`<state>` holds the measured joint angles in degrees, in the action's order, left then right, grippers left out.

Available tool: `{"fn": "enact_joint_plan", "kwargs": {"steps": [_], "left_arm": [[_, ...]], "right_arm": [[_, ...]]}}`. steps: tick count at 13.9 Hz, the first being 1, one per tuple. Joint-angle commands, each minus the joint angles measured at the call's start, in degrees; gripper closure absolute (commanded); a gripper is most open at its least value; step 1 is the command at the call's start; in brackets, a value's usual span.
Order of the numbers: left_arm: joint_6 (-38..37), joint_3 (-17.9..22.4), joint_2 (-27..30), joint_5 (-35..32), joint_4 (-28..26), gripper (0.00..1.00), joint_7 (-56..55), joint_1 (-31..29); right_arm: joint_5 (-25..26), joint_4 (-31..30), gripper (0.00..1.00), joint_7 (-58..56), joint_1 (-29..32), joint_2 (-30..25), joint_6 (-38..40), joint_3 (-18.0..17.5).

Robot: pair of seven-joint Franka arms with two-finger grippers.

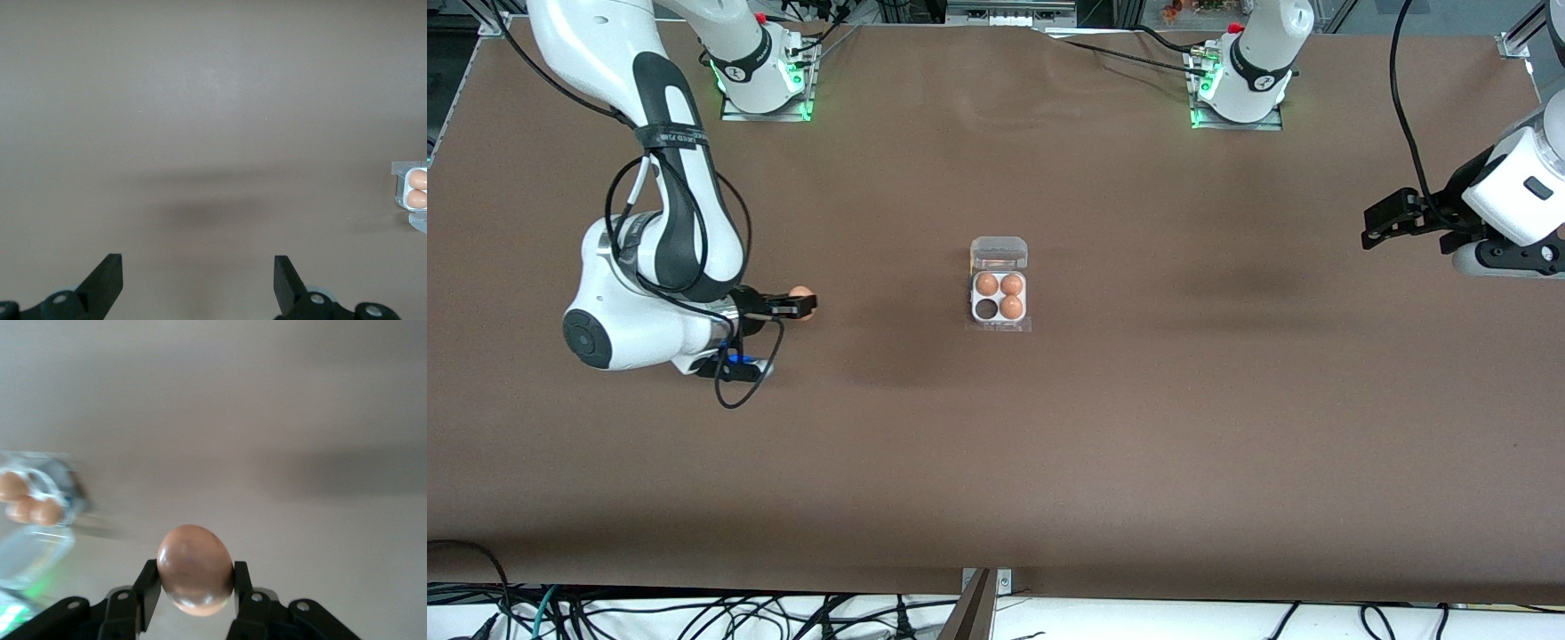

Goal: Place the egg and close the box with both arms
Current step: 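Carry the egg with the right gripper to the clear egg box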

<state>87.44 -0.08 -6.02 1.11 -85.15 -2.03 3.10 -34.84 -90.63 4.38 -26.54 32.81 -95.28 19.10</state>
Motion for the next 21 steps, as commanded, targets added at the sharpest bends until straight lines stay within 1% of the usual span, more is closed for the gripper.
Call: {"fn": "enact_joint_plan", "kwargs": {"steps": [1,3,6,9,10,13,14,16,17,20,21], "left_arm": [[-0.95,-0.27,-0.49,0.73,1.12,0.00,-0.08,-0.46],[-0.95,-0.18,-0.49,0.73,1.12,0.00,0.01,-0.46],[-0.95,-0.27,-0.49,0.73,1.12,0.00,-0.08,-0.46],[-0.95,-0.27,-0.40,0.73,1.12,0.00,-0.08,-0.46],[-0.95,-0.27,-0.49,0.73,1.12,0.00,-0.08,-0.46],[-0.95,-0.18,-0.49,0.73,1.12,0.00,0.01,-0.46],[-0.95,-0.27,-0.49,0.73,1.12,0.00,-0.08,-0.46],[-0.95,-0.27,-0.49,0.73,1.12,0.00,-0.08,-0.46],[-0.95,-0.27,-0.49,0.73,1.12,0.00,0.01,-0.46],[-0.95,-0.27,-0.49,0.73,1.12,0.00,-0.08,-0.46],[-0.95,-0.19,-0.49,0.73,1.12,0.00,-0.08,-0.46]], "right_arm": [[-6.62,1.51,0.77,8.85,0.35,0.67,1.50,-1.25],[-13.90,1.43,0.77,15.10,0.61,1.37,1.50,-2.22],[-23.66,1.43,0.77,22.84,0.53,3.48,1.41,-2.31],[-35.00,1.43,0.77,29.79,0.44,6.55,1.50,-2.57],[-37.99,1.43,0.78,32.85,0.44,7.61,1.24,-3.79],[-42.84,1.43,0.78,39.81,0.26,9.72,-1.30,-6.52],[-44.51,1.43,0.78,41.92,0.18,10.42,-1.92,-6.88],[-46.62,1.43,0.78,43.34,-0.52,11.39,-2.28,-8.19],[-47.33,1.16,0.78,43.34,-0.79,11.66,-3.76,-8.55],[-47.51,0.72,0.78,43.43,-1.32,12.45,-10.35,-12.23],[-47.51,0.46,0.78,43.34,-1.41,12.62,-11.50,-13.29]]}}
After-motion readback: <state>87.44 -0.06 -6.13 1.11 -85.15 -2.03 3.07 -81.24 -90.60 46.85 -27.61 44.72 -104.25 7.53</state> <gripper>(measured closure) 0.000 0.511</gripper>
